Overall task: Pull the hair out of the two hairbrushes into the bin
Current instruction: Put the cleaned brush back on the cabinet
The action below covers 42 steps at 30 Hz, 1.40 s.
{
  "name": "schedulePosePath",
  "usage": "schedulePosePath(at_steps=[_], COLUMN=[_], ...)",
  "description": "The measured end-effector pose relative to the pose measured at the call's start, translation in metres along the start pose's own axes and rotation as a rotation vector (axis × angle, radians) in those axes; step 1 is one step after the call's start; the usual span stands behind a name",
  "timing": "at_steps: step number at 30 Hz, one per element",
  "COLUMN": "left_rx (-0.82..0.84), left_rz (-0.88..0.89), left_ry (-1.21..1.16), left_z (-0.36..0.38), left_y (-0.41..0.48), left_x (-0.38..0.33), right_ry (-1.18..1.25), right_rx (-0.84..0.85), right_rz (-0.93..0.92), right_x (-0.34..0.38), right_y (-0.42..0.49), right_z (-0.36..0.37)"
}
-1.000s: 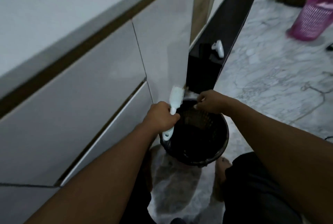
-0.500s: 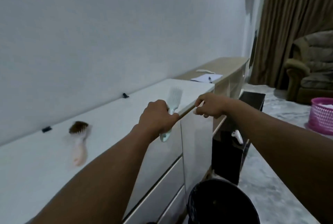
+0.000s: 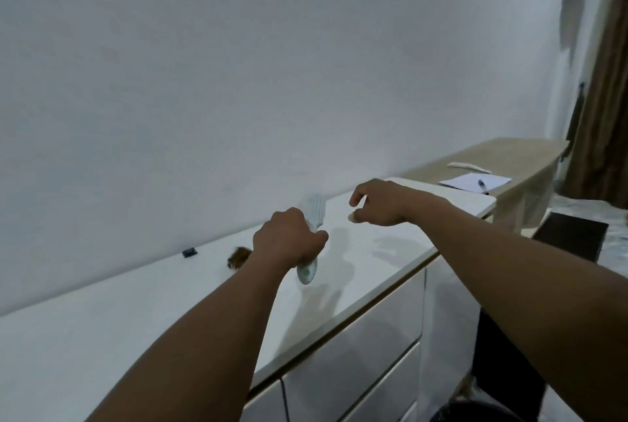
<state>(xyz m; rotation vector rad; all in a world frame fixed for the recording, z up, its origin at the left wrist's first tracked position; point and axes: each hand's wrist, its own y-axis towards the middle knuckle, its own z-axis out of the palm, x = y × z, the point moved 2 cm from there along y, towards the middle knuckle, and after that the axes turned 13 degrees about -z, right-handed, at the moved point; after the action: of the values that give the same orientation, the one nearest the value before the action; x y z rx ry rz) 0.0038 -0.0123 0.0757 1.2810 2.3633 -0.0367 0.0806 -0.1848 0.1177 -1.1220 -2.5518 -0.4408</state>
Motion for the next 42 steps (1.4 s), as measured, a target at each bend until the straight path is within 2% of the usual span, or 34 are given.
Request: schedulePosePath(at_steps=[11, 20, 29, 35, 42], left_rx=[0.093, 0.105, 0.116, -0.002, -0.038], left_rz=[-0.028, -0.027, -0.063, -0.131, -0.247], left_ry=[0.198, 0.125, 0.105, 0.154, 0.168], left_z=[0.06, 0.081, 0.066, 0.019, 0.008], left_y=[0.031, 0.04, 0.035, 0.016, 0.0], left_x=[0.042, 0.048, 0.051, 0.064, 0.105], right_ry=[-0.002, -0.002, -0.017, -0.04, -0.013], right_rx=[0.135, 0.158, 0.16, 0.133, 0.119], right_rz=[-0.008, -0.015, -0.018, -0.033, -0.063], right_x=[-0.012, -0.019, -0.008, 0.016, 0.04], right_y=[0.065, 0.083, 0.068, 0.041, 0.034], right_z=[0.069, 0.105, 0.091, 0.06, 0.056])
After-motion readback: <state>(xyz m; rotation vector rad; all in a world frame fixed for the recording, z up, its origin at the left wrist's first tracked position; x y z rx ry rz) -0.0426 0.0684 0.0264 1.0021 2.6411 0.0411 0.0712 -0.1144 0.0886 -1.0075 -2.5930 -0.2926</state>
